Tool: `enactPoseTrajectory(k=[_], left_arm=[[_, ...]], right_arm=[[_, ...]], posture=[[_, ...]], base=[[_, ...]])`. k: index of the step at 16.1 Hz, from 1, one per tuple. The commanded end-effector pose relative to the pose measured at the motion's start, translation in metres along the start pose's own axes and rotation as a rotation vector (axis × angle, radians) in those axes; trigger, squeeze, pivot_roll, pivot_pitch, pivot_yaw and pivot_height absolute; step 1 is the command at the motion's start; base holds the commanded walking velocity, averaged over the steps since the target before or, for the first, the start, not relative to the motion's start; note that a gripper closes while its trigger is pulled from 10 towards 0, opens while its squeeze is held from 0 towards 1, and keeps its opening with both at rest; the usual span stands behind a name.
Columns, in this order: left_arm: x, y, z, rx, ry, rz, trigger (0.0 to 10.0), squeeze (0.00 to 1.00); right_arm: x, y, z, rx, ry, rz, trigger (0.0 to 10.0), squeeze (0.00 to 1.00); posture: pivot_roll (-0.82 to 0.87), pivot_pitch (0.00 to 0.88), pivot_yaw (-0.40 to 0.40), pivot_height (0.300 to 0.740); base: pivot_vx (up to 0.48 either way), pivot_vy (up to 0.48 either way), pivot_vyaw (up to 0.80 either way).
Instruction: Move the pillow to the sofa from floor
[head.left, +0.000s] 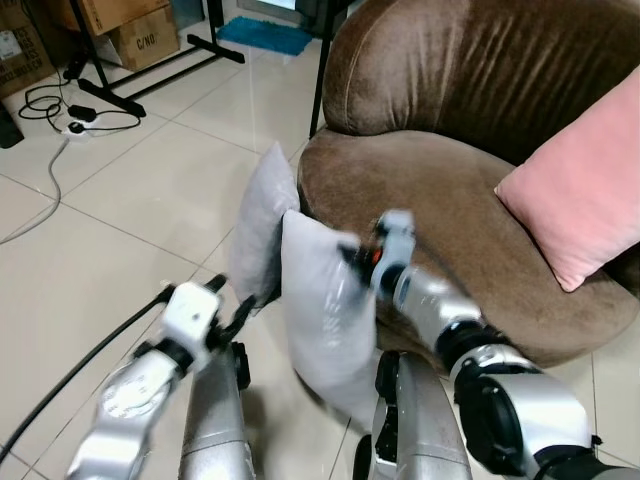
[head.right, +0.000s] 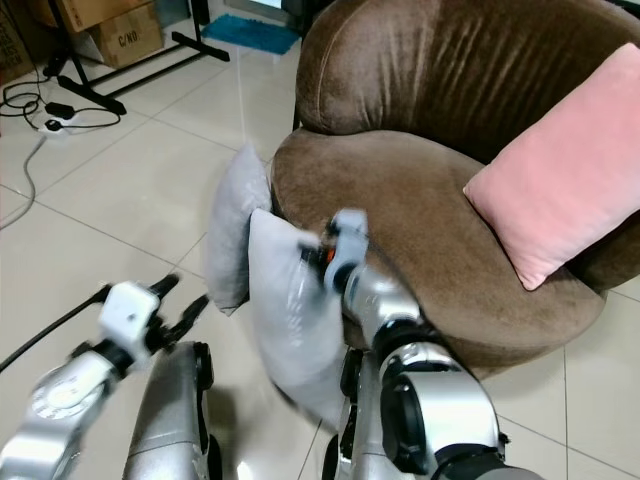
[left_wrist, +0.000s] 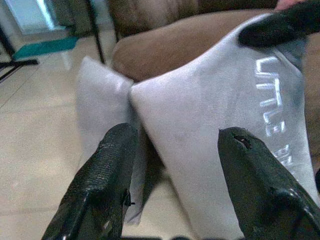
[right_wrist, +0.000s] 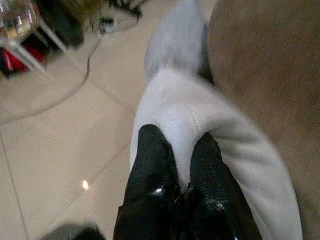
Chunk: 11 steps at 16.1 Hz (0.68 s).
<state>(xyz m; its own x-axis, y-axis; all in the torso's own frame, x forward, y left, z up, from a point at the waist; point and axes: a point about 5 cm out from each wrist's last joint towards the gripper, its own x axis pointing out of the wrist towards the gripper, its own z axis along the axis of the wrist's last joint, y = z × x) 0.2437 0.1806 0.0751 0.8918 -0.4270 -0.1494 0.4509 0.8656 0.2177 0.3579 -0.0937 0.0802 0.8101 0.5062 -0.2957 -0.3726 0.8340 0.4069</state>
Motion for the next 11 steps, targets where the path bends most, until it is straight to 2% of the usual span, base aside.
enactPoseTrajectory(k=[1,2,4,7,8,9,10,11], left_arm=[[0.003,-0.007,-0.005,0.0,0.008,-0.035,10.0,0.0],[0.008,-0.014,-0.007,0.0,-0.003,-0.053,10.0,0.0],[0.018,-0.021,-0.01,-0.002,-0.026,-0.064,10.0,0.0],[0.028,-0.025,-0.009,-0.007,-0.061,-0.035,10.0,0.0],[0.024,-0.017,0.007,0.001,-0.104,-0.012,10.0,0.0],[-0.004,0.008,0.076,0.051,-0.232,0.013,10.0,0.0],[-0.008,0.011,0.093,0.062,-0.269,0.032,10.0,0.0],[-0.007,0.011,0.097,0.059,-0.28,0.042,10.0,0.0]], right_arm=[[-0.001,0.0,0.034,-0.007,-0.13,0.016,0.0,0.0],[-0.009,-0.004,0.057,0.007,-0.221,0.0,0.0,0.0],[-0.037,-0.007,0.106,-0.019,-0.398,-0.032,0.0,0.0],[-0.076,-0.007,0.156,-0.092,-0.543,-0.083,0.0,0.0],[-0.09,-0.007,0.174,-0.121,-0.597,-0.11,0.0,0.0],[-0.114,0.001,0.209,-0.17,-0.706,-0.154,0.0,0.0],[-0.13,0.011,0.233,-0.207,-0.785,-0.173,0.0,0.0],[-0.137,0.016,0.243,-0.237,-0.832,-0.187,0.0,0.0]], posture=[[0.18,0.0,-0.075,0.499],[0.17,0.0,-0.074,0.499],[0.14,0.0,-0.067,0.499],[0.1,0.0,-0.064,0.499],[0.09,0.0,-0.068,0.499],[0.08,0.0,-0.068,0.499],[0.07,0.0,-0.066,0.499],[0.07,0.0,-0.066,0.499]], base=[[0.0,0.0,0.0],[0.0,0.0,0.0],[0.0,0.0,0.0],[0.0,0.0,0.0],[0.0,0.0,0.0],[0.0,0.0,0.0],[0.0,0.0,0.0],[0.0,0.0,0.0]])
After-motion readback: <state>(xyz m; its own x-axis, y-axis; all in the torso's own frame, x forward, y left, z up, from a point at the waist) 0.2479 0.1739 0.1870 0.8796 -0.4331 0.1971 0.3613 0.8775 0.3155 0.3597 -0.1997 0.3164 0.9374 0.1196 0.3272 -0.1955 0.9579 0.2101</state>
